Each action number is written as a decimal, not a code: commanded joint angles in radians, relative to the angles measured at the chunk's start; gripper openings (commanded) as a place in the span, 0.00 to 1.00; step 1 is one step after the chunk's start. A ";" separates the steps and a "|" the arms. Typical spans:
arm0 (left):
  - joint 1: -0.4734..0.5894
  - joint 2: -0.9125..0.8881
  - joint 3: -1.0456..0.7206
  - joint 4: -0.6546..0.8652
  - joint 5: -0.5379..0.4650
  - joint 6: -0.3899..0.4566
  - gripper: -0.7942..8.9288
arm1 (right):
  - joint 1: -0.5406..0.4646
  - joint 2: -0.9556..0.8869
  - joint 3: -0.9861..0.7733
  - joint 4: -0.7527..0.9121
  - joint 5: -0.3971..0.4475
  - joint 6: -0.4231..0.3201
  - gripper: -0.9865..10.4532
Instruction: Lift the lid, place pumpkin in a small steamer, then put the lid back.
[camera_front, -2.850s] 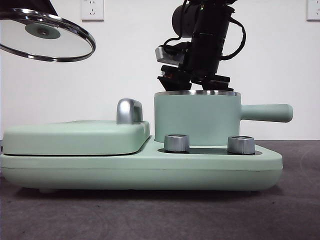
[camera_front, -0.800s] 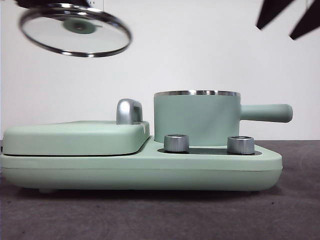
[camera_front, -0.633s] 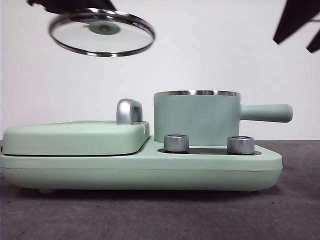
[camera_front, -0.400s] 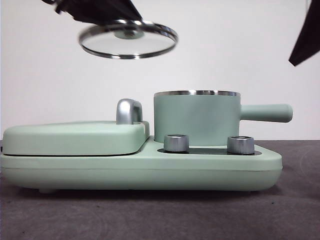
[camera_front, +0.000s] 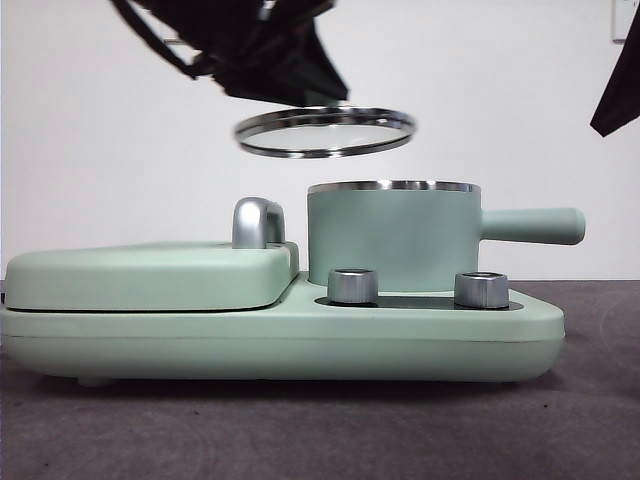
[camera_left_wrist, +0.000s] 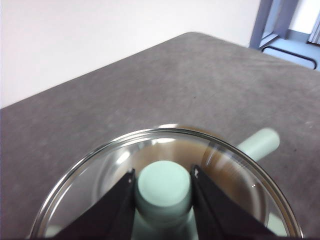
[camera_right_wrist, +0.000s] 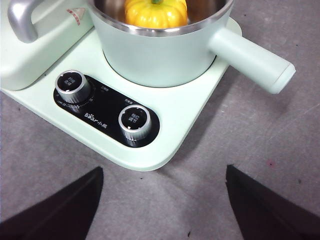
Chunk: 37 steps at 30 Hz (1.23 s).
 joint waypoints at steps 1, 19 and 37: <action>-0.021 0.058 0.079 0.039 0.000 0.015 0.10 | 0.007 0.006 0.005 0.007 0.002 0.005 0.42; -0.044 0.238 0.241 0.039 0.000 0.084 0.10 | 0.007 0.006 0.005 0.007 0.002 0.000 0.42; -0.065 0.238 0.201 0.152 0.012 0.086 0.10 | 0.007 0.006 0.005 -0.019 0.007 0.001 0.42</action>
